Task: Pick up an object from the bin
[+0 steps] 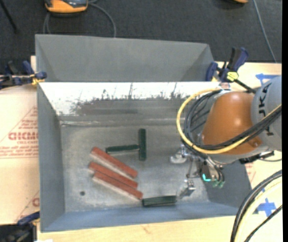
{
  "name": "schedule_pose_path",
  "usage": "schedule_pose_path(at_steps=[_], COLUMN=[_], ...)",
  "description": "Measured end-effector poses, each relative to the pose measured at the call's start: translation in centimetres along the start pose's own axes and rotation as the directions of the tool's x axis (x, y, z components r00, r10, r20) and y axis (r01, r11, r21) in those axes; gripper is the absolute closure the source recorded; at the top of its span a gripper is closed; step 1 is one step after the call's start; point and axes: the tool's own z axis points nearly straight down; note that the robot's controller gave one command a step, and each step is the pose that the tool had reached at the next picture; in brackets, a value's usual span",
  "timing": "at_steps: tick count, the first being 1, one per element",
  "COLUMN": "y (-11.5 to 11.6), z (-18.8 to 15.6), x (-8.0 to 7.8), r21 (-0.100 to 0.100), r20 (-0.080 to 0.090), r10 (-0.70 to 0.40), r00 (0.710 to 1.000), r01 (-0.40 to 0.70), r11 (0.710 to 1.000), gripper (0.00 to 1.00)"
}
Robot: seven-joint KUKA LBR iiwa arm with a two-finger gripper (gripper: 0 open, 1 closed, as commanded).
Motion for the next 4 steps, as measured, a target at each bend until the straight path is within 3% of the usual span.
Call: schedule_pose_path(at_steps=[1, 2, 3, 4], y=[0.0, 1.9, 8.3, 8.3], z=[-0.4, 0.8, 4.1, 3.9], x=[-0.2, 0.2, -0.4, -0.7], r21=[0.001, 0.003, 0.000, -0.001], r20=[0.008, 0.010, 0.006, 0.020], r10=[-0.002, -0.055, 0.028, 0.029], r00=[1.000, 0.998, 1.000, 0.999], r01=[0.002, 0.055, -0.028, -0.029], r11=[1.000, 0.998, 1.000, 1.000], gripper=[0.00, 0.00, 1.00, 0.00])
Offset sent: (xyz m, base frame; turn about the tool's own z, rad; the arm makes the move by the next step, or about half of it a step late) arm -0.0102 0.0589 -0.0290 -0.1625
